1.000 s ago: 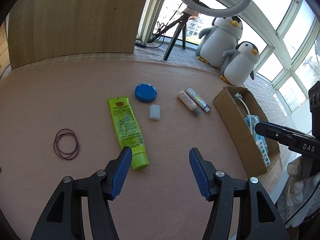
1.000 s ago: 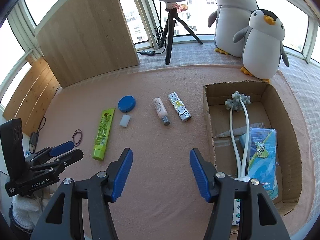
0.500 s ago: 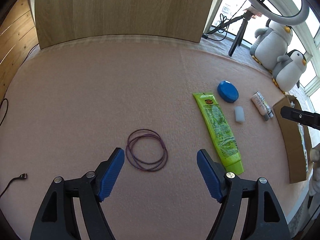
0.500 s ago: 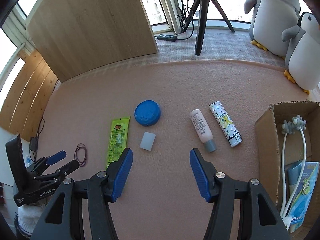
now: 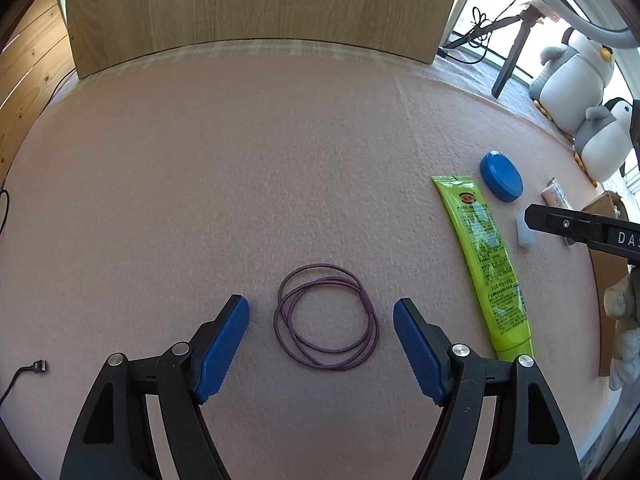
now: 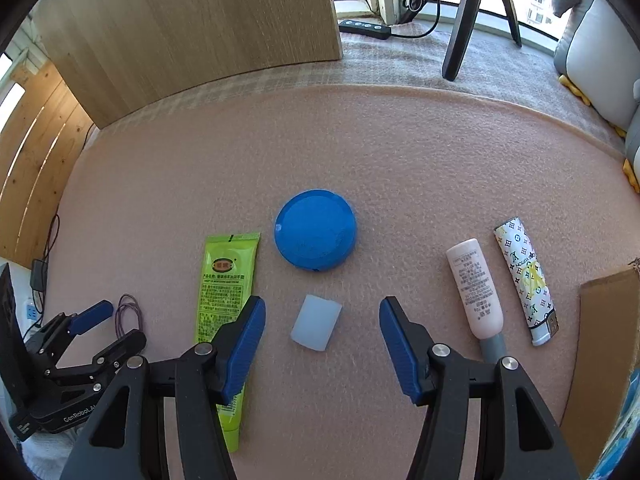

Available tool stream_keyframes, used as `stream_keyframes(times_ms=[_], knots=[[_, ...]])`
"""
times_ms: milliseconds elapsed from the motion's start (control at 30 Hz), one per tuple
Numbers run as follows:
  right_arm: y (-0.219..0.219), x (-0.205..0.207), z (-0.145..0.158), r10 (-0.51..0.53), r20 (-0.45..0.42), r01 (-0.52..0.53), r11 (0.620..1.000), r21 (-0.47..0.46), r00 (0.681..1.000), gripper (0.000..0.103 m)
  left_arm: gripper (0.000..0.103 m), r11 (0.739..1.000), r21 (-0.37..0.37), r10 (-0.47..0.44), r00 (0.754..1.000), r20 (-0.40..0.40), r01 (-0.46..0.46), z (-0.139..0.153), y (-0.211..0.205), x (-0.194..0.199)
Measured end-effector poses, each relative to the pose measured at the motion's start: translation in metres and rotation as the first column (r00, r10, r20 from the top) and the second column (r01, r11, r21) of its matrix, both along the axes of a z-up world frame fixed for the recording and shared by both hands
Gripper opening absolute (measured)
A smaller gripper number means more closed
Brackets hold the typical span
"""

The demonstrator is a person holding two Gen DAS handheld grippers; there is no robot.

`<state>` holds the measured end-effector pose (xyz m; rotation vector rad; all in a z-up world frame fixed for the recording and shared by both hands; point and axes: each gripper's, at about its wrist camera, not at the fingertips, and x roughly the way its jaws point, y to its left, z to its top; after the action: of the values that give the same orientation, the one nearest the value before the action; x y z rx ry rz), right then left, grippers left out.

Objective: Organize objects
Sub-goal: 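Move the right tool to the white translucent block and grasp it, then carry the white block toward the box with the right tool while the left tool grasps the purple rubber bands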

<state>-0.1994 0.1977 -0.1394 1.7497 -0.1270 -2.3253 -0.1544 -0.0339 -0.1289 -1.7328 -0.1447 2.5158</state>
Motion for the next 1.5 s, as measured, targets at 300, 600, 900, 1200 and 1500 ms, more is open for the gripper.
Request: stream_keyframes(times_ms=[300,600,900,1200,1500], knots=[[-0.013,-0.003,-0.007,0.041,-0.003,-0.041,0.997,0.06,0.999,0.036,0.054,0.999,-0.034,0.006,1.0,-0.022,-0.007,0.003,-0.001,0.002],[-0.008,0.003,-0.004,0.042,-0.012,-0.041,0.998,0.037,0.999,0.014,0.014,1.0,0.018,0.006,1.0,-0.027,-0.006,0.007,-0.006,0.01],[0.01,0.021,0.012,0.039,-0.042,-0.04,0.999,-0.01,0.998,0.013,0.007,0.995,0.102,0.006,0.999,-0.038,-0.002,0.019,0.001,0.036],[0.046,0.058,0.04,0.015,-0.101,-0.021,0.998,-0.062,0.995,0.013,0.011,0.994,0.108,0.007,0.999,-0.054,-0.001,0.028,0.007,0.047],[0.072,0.087,0.051,0.005,-0.118,-0.013,0.997,-0.07,0.993,0.013,0.074,0.999,-0.03,-0.032,0.999,-0.026,0.031,0.011,0.045,0.033]])
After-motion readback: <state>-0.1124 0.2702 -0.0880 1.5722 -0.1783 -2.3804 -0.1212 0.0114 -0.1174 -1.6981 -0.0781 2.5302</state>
